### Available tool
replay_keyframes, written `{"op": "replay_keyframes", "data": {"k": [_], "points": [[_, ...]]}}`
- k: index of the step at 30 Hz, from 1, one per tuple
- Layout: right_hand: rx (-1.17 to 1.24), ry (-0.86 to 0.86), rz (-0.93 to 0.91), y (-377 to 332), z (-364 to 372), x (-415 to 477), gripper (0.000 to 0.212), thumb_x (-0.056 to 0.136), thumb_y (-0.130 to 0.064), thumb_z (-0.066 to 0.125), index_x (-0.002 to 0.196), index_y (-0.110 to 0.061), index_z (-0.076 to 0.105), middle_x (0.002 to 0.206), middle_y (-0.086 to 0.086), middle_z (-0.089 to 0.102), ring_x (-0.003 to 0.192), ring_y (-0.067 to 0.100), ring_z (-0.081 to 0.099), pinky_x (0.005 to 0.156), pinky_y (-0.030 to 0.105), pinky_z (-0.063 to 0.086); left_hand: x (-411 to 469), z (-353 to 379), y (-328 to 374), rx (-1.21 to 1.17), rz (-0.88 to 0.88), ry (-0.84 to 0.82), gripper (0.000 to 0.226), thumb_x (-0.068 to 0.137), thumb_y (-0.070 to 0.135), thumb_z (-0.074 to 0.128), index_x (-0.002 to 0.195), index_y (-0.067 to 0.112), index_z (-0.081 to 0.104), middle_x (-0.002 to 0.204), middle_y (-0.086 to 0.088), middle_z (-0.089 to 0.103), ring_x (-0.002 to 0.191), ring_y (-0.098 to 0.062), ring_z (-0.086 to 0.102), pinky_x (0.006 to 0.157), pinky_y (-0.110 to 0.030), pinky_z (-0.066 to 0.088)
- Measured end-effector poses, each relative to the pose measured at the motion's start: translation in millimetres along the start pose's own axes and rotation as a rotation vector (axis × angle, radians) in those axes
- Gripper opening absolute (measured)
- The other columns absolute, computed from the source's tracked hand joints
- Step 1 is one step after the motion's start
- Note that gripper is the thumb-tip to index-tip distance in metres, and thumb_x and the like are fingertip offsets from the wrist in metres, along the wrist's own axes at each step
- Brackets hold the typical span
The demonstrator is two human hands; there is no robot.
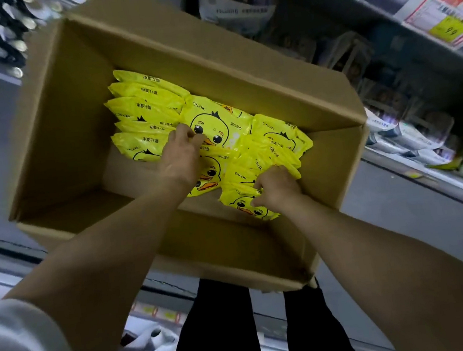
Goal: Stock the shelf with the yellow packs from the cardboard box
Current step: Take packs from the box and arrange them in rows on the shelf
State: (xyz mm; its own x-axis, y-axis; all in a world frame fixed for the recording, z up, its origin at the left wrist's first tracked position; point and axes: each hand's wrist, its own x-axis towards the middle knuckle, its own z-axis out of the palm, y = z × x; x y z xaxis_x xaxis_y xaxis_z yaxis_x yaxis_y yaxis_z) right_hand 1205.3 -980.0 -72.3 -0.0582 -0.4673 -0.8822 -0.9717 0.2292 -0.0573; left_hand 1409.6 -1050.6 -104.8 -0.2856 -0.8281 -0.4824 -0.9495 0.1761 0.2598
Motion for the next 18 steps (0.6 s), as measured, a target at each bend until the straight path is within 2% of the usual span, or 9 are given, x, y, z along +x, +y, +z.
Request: {"op": "replay_keyframes", "data": {"k": [3, 6, 11, 15, 18], "points": [[-0.054, 0.045, 0.007, -3, 9, 3, 0.050, 0.079, -0.046, 0.078, 0.122, -0.026, 0.065, 0.129, 0.008, 0.049, 0.126, 0.028, 0.040, 0.100, 0.037, 0.044, 5, 3, -3, 0.043, 0.026, 0.031, 0.055, 0.073, 0.012, 0.080, 0.124, 0.016, 0.060, 0.118, -0.012, 0.045, 0.106, -0.031, 0.047, 0.083, -0.041, 0.048], [-0.059, 0.093, 0.014, -3, 15, 7, 0.040, 0.087, -0.038, 0.072, 0.124, -0.025, 0.064, 0.130, 0.008, 0.049, 0.126, 0.027, 0.039, 0.099, 0.035, 0.043, 10, 2, -2, 0.072, 0.033, 0.033, 0.045, 0.076, 0.013, 0.077, 0.119, 0.013, 0.063, 0.117, -0.013, 0.046, 0.107, -0.031, 0.047, 0.084, -0.041, 0.046], [0.027, 0.049, 0.038, -2, 8, 8, 0.032, 0.090, -0.028, 0.069, 0.120, -0.019, 0.065, 0.128, 0.009, 0.057, 0.122, 0.029, 0.050, 0.096, 0.036, 0.049, 12, -2, 3, 0.093, 0.019, -0.003, 0.030, 0.083, 0.003, 0.065, 0.112, 0.011, 0.064, 0.121, -0.012, 0.043, 0.115, -0.030, 0.042, 0.092, -0.039, 0.042], [0.154, 0.015, 0.021, 2, 0, -1, 0.028, 0.093, -0.022, 0.060, 0.120, -0.012, 0.057, 0.123, 0.013, 0.061, 0.115, 0.034, 0.057, 0.086, 0.035, 0.048, 10, -6, 5, -0.010, -0.027, -0.002, 0.019, 0.082, 0.006, 0.071, 0.100, 0.011, 0.069, 0.118, -0.011, 0.047, 0.114, -0.029, 0.045, 0.090, -0.037, 0.042], [0.239, 0.068, 0.007, 4, -1, -12, 0.029, 0.099, -0.025, 0.053, 0.123, -0.010, 0.048, 0.122, 0.018, 0.060, 0.113, 0.039, 0.056, 0.083, 0.039, 0.046, 0, -13, 0, -0.223, -0.094, -0.013, 0.021, 0.073, 0.011, 0.081, 0.090, 0.009, 0.069, 0.111, -0.013, 0.052, 0.103, -0.030, 0.053, 0.082, -0.039, 0.049]]}}
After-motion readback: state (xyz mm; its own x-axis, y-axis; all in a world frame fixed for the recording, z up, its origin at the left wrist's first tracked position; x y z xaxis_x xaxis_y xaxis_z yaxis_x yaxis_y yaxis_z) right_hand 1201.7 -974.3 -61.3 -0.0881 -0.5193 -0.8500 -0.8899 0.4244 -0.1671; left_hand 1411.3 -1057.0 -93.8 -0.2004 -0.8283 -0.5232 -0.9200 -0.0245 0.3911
